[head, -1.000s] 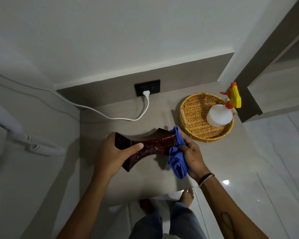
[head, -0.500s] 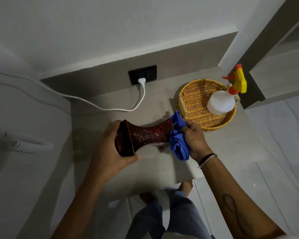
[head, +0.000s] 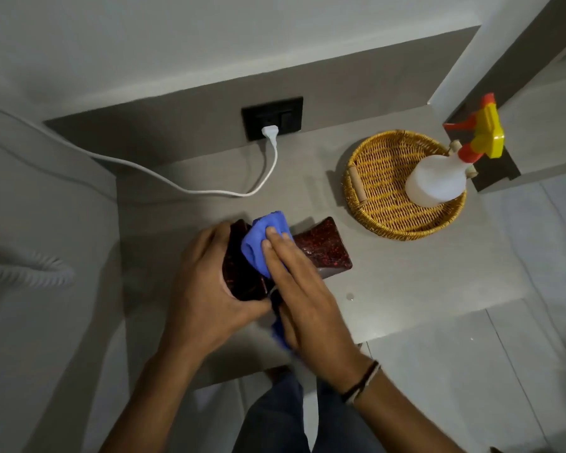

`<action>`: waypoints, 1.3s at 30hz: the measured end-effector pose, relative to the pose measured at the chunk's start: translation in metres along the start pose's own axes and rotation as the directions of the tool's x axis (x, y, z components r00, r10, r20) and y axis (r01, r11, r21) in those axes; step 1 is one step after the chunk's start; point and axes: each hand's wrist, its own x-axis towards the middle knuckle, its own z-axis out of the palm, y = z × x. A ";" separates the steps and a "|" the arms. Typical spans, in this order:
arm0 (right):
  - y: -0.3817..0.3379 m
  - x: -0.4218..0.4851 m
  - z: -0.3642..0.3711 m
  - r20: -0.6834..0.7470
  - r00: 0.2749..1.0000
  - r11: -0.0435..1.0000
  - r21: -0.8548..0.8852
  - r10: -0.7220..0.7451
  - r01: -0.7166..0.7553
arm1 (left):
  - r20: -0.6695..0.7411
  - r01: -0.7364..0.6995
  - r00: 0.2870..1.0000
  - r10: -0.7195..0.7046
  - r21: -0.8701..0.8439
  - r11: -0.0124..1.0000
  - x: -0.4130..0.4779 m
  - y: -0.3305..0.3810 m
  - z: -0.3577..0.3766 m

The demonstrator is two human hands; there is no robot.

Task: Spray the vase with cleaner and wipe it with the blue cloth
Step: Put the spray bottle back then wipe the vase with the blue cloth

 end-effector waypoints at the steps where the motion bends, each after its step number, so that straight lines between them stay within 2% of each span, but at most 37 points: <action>1: 0.016 -0.001 -0.002 0.004 1.000 0.996 -0.087 0.027 -0.026 | -0.011 0.002 1.000 -0.001 0.030 1.000 -0.001 0.002 -0.001; 4: 0.060 -0.002 -0.025 -0.039 0.979 0.950 -0.238 0.199 -0.203 | -0.019 0.031 0.999 -0.030 0.086 0.996 -0.003 0.009 -0.003; 6: 0.059 -0.002 -0.029 -0.046 0.960 0.947 -0.160 0.275 -0.278 | -0.003 0.049 0.999 -0.049 0.101 0.994 -0.002 0.014 -0.001; 8: 0.030 -0.001 -0.016 -0.049 0.977 0.977 -0.035 0.209 -0.210 | -0.011 0.057 0.998 -0.056 0.081 0.995 -0.002 0.017 0.005; 11: -0.017 0.000 0.009 -0.092 0.994 0.987 0.158 0.059 -0.044 | -0.037 0.109 0.993 -0.111 -0.059 0.992 -0.005 0.019 0.007; 13: -0.016 -0.003 0.007 -0.049 0.999 0.991 0.133 0.023 -0.016 | -0.046 0.119 0.992 -0.120 -0.033 0.992 -0.006 0.014 0.006; 14: -0.006 -0.007 0.001 -0.018 0.999 0.997 0.067 0.035 -0.034 | -0.052 0.117 0.992 -0.116 0.016 0.993 -0.007 0.010 0.005; 16: 0.020 -0.012 -0.015 0.008 0.986 0.983 -0.070 0.169 -0.168 | -0.060 0.118 0.992 -0.115 0.058 0.991 -0.009 0.008 0.004; 18: 0.041 -0.011 -0.029 -0.030 0.947 0.939 -0.117 0.321 -0.322 | -0.043 0.127 0.991 -0.125 0.047 0.991 -0.008 0.012 0.003; 19: 0.042 -0.007 -0.030 -0.050 0.939 0.935 -0.092 0.340 -0.344 | -0.036 0.128 0.991 -0.127 0.044 0.991 -0.007 0.014 0.003; 20: 0.037 -0.004 -0.027 -0.066 0.949 0.948 -0.054 0.309 -0.313 | -0.031 0.127 0.992 -0.126 0.050 0.991 -0.004 0.015 0.004; 24: -0.009 -0.001 0.009 -0.045 0.999 0.987 0.159 0.009 -0.002 | -0.034 0.136 0.990 -0.136 -0.010 0.991 0.000 0.017 0.002; 26: 0.000 -0.001 0.009 -0.002 0.999 0.993 0.105 -0.050 0.050 | -0.041 0.114 0.993 -0.113 0.003 0.994 0.001 0.012 0.000; 27: 0.014 -0.001 0.003 0.022 0.999 0.999 0.029 -0.024 0.023 | -0.031 0.104 0.994 -0.103 0.034 0.994 0.000 0.011 -0.002; 29: 0.043 0.001 -0.015 0.036 0.990 0.979 -0.158 0.135 -0.128 | 0.003 0.109 0.994 -0.109 0.065 0.992 -0.002 0.009 -0.003; 30: 0.056 0.004 -0.026 0.018 0.973 0.956 -0.193 0.229 -0.221 | 0.009 0.116 0.993 -0.117 0.065 0.991 -0.002 0.009 -0.003; 31: 0.067 0.007 -0.036 -0.028 0.945 0.932 -0.157 0.327 -0.327 | 0.006 0.125 0.992 -0.126 0.057 0.990 -0.002 0.010 -0.003; 32: 0.075 0.010 -0.045 -0.101 0.896 0.897 -0.054 0.432 -0.438 | -0.004 0.141 0.990 -0.141 0.036 0.989 0.000 0.010 -0.002; 34: 0.086 0.016 -0.060 -0.203 0.752 0.777 0.231 0.627 -0.585 | -0.027 0.207 0.978 -0.209 -0.066 0.976 0.004 0.008 -0.002; 36: 0.089 0.014 -0.068 -0.097 0.635 0.588 0.503 0.766 -0.633 | -0.005 0.326 0.942 -0.336 -0.227 0.918 0.008 0.006 0.000; 38: 0.084 0.006 -0.069 0.089 0.562 0.349 0.702 0.822 -0.621 | -0.002 0.431 0.888 -0.459 -0.346 0.834 0.010 0.008 0.002; 39: 0.080 0.003 -0.068 0.168 0.538 0.242 0.756 0.826 -0.608 | 0.000 0.456 0.874 -0.486 -0.345 0.820 0.010 0.009 0.003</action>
